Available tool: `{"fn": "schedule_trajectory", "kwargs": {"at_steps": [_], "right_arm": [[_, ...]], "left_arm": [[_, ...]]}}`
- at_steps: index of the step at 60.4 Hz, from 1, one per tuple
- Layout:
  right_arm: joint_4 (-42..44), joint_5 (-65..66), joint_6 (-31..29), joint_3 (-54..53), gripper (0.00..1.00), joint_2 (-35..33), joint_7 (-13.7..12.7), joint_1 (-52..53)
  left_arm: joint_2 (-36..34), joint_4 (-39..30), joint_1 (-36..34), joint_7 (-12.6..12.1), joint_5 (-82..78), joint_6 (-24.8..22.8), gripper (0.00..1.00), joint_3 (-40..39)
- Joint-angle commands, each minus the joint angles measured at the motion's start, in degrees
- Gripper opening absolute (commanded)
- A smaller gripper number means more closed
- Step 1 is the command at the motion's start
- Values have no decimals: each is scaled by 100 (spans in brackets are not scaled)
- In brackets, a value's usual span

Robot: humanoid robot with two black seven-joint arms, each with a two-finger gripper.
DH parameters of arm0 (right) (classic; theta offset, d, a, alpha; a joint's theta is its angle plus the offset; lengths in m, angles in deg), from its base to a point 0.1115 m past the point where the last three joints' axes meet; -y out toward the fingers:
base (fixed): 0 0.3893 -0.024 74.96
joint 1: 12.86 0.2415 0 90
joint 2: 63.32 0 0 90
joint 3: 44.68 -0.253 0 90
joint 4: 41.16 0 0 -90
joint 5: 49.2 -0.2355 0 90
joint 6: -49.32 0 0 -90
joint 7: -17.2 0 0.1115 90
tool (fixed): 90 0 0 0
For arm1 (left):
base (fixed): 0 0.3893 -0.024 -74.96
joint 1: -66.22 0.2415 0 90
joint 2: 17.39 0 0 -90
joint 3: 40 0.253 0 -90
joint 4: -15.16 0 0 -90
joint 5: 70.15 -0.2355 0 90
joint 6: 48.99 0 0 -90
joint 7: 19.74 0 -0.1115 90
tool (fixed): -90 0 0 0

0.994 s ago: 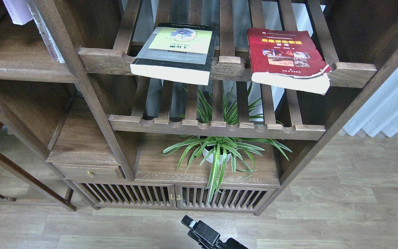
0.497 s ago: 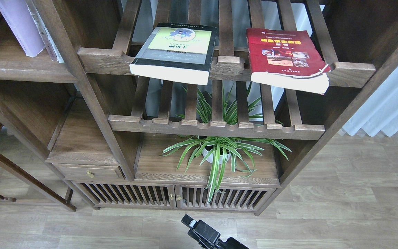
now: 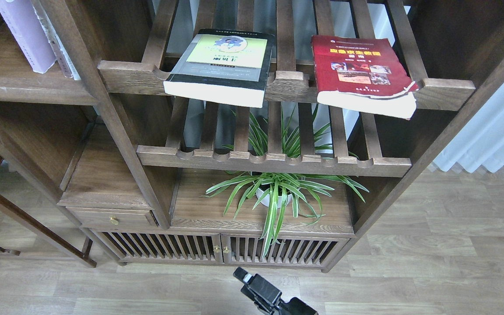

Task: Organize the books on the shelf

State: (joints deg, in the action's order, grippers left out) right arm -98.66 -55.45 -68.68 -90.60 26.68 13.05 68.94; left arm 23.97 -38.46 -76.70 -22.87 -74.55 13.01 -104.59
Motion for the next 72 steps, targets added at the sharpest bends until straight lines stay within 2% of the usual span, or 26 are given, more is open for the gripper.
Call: {"fn": "schedule_trajectory", "kwargs": {"at_steps": [1, 24, 26, 31, 35, 42, 57, 59, 72], "right_arm": [[-60, -16, 0, -22, 99, 0, 45, -6], [-201, -16, 0, -22, 99, 0, 54, -6], [-227, -16, 0, -22, 99, 0, 54, -6], [-332, -16, 0, -22, 99, 0, 54, -6], [-516, -25, 0, -31, 99, 0, 63, -6], [-702, -25, 0, -172, 99, 0, 63, -15], [-842, -42, 0, -514, 99, 0, 54, -6], [-860, -42, 0, -515, 99, 0, 54, -6], [-1184, -42, 0, -690, 99, 0, 45, -15]], "left_arm": [[-216, -508, 677, 6, 299, 0, 36, -220], [-260, -1748, 2752, -56, 326, 0, 36, -2013], [-234, -1966, 3206, -47, 326, 0, 36, -2276], [-181, -2091, 3587, -38, 335, 0, 37, -2409], [-102, -2178, 3920, -3, 414, 0, 45, -2453], [91, -2284, 4351, -12, 598, 0, 49, -2453], [636, -2381, 4791, -73, 599, 0, 73, -2427], [689, -2372, 4844, -73, 599, 0, 79, -2392], [1032, -2363, 5336, -82, 546, 0, 89, -2260]]}}
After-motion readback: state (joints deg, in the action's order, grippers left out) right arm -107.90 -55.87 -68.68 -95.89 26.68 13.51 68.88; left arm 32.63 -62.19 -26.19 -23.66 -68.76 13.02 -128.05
